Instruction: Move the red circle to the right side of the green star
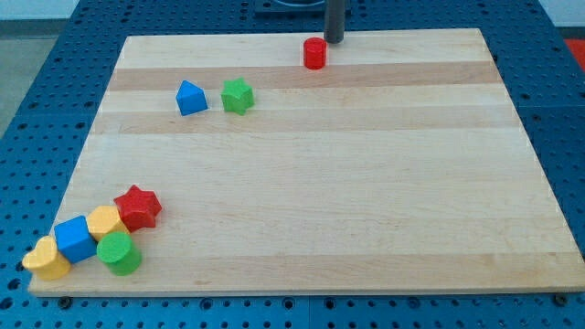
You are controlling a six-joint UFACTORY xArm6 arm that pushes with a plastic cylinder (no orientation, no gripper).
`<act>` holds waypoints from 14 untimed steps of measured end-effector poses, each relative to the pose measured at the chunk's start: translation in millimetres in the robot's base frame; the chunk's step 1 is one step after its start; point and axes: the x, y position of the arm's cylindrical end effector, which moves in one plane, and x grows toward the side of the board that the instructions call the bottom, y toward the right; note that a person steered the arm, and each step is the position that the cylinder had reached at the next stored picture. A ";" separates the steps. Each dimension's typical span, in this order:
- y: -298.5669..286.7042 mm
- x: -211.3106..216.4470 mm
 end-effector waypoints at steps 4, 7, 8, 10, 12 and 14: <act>-97.4 13.3; -66.3 -1.9; -36.2 -12.7; -17.6 -13.1; -59.1 -12.3; -75.9 13.0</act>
